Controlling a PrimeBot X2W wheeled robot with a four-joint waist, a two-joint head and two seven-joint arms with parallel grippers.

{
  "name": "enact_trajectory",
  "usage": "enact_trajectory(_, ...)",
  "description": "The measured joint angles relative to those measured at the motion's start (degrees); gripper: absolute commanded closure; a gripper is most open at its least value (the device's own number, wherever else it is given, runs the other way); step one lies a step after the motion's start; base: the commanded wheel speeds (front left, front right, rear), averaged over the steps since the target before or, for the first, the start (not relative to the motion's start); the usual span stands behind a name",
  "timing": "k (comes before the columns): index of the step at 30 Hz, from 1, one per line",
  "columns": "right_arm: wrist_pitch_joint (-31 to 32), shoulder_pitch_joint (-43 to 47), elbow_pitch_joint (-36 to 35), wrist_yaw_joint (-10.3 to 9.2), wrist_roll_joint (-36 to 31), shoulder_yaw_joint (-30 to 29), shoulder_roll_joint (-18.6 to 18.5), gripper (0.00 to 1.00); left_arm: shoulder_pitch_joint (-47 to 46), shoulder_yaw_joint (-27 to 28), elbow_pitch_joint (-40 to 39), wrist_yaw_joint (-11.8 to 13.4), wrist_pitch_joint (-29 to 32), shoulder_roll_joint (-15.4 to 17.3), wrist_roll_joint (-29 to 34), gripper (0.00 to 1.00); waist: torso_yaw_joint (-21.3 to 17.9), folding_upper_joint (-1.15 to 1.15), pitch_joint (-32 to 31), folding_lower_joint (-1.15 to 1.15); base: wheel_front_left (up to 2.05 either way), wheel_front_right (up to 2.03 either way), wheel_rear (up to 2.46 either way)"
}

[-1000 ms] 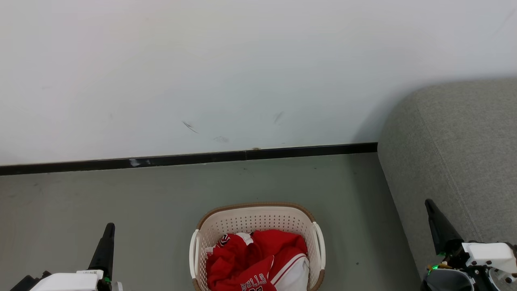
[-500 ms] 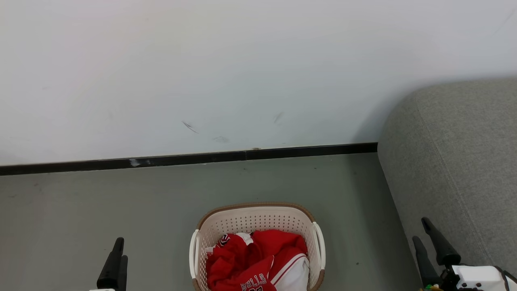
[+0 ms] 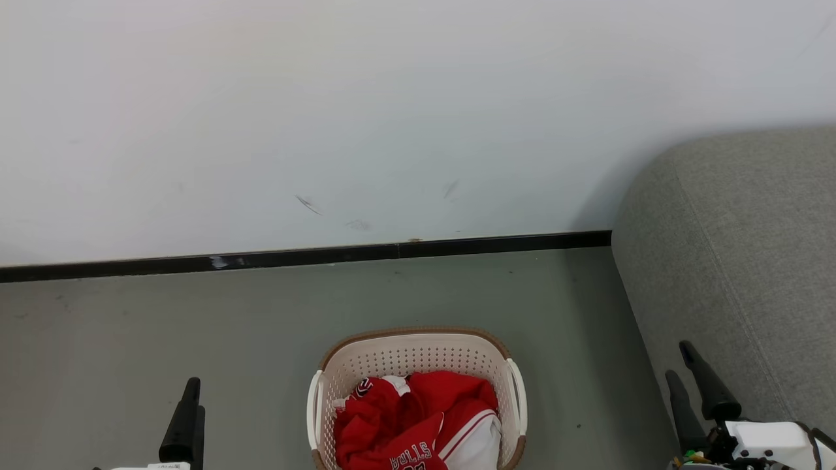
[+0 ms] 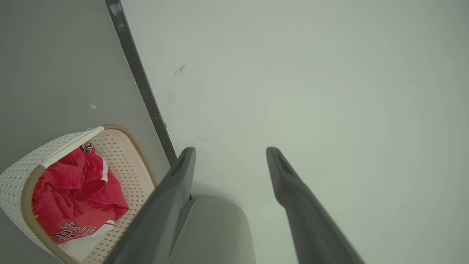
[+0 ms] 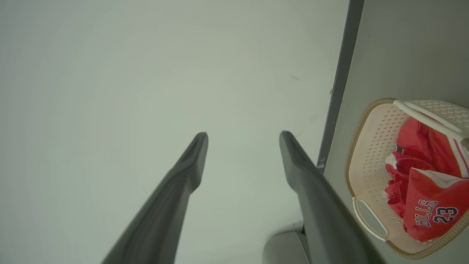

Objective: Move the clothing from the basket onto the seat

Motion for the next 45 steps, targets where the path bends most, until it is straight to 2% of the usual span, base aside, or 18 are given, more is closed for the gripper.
enact_trajectory(7,-1.4,0.0,-1.2,0.0,-1.2,0.6,0.0,0.0,0.0,-0.9,-0.6,0.0,-1.5,0.1,0.8,0.0,0.2,0.0,-0.2,0.2,0.0,0.0,0.0)
enact_trajectory(20,-4.3,1.0,-4.0,0.0,-3.5,2.2,-0.2,0.0,0.0,-2.4,-1.6,0.0,-4.3,0.3,2.7,0.0,0.8,0.0,-1.0,0.84,0.0,0.0,0.0)
enact_trajectory(26,-5.7,1.3,-5.4,0.0,-6.5,2.6,-0.3,0.0,0.0,-3.2,-2.1,0.0,-5.8,0.4,5.4,0.0,1.1,0.0,-1.4,0.98,0.0,0.0,0.0)
enact_trajectory(32,-6.9,1.5,-6.8,0.0,-10.3,2.6,-0.4,0.0,0.0,-4.0,-2.4,0.0,-7.0,0.8,7.9,0.0,1.3,0.0,-1.7,0.91,0.0,0.0,0.0)
enact_trajectory(38,-8.1,2.4,-8.4,0.01,-15.4,2.5,-0.5,0.0,0.0,-4.7,-2.6,0.0,-8.1,1.5,11.0,0.0,1.4,0.0,-1.7,0.63,0.0,0.0,0.0)
enact_trajectory(45,-9.4,2.6,-10.0,0.01,-24.3,2.5,-1.9,0.0,0.1,-5.7,-2.7,0.0,-9.6,3.1,16.8,0.0,1.5,0.0,-1.5,0.29,0.0,0.0,0.0)
